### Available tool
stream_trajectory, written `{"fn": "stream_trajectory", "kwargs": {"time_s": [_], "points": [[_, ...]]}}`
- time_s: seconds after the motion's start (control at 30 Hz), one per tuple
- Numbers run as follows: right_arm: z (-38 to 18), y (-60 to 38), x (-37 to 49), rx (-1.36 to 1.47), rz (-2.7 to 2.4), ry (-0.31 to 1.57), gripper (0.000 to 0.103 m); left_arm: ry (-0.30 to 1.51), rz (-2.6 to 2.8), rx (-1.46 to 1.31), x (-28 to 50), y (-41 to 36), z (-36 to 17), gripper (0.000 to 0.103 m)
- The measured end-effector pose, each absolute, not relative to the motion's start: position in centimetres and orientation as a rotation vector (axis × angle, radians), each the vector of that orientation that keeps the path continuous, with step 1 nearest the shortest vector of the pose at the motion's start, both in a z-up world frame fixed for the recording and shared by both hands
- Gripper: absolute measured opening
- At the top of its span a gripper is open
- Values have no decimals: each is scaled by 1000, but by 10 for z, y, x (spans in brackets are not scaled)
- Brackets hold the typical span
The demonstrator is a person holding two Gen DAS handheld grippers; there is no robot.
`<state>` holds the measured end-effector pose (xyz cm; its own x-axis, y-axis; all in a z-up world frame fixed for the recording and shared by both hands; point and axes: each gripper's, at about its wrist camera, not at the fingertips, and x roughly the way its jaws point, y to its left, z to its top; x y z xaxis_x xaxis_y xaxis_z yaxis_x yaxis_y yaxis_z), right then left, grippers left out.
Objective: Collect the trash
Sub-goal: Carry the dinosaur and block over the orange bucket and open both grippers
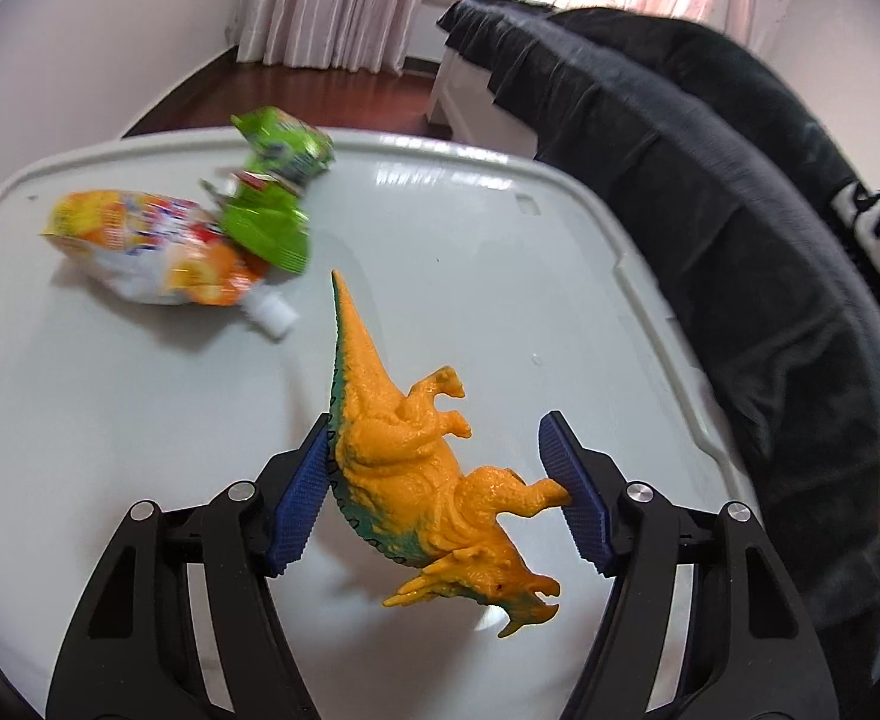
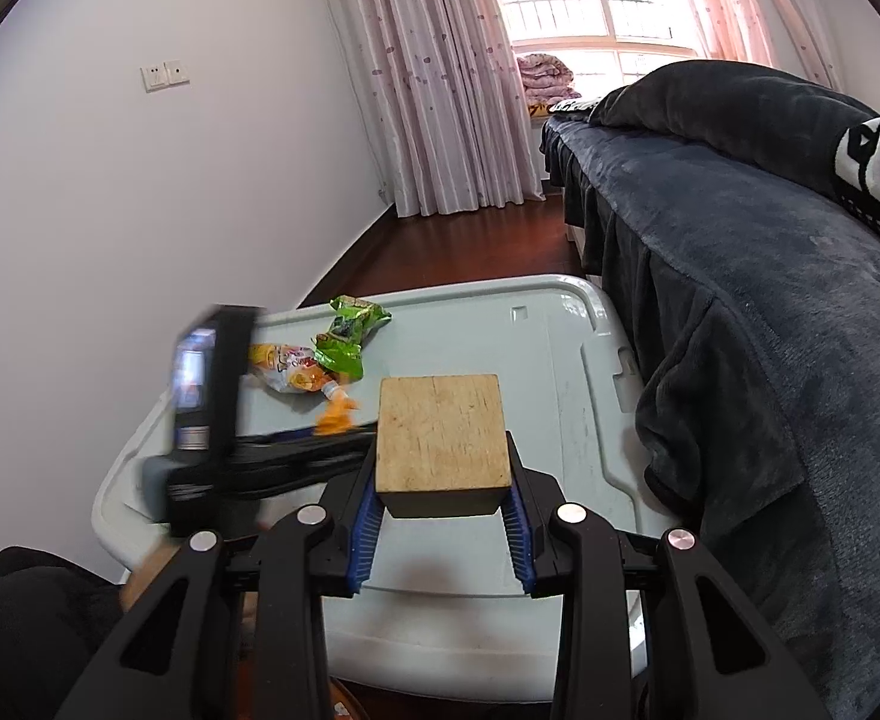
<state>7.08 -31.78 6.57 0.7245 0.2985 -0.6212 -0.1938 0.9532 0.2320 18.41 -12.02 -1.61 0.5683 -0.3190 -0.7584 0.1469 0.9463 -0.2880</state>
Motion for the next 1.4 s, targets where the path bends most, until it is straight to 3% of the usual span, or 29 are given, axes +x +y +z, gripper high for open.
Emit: {"fn": "stream_trajectory", "kwargs": {"time_s": [0.53, 0.9, 1.4], "points": [[65, -253, 10, 65, 388, 788, 35, 831, -305, -49, 1, -38, 73, 67], [76, -209, -64, -15, 499, 822, 35, 856, -287, -42, -65, -21, 57, 67], [10, -193, -95, -51, 553, 1024, 35, 1033, -264, -30, -86, -30, -4, 67]]}}
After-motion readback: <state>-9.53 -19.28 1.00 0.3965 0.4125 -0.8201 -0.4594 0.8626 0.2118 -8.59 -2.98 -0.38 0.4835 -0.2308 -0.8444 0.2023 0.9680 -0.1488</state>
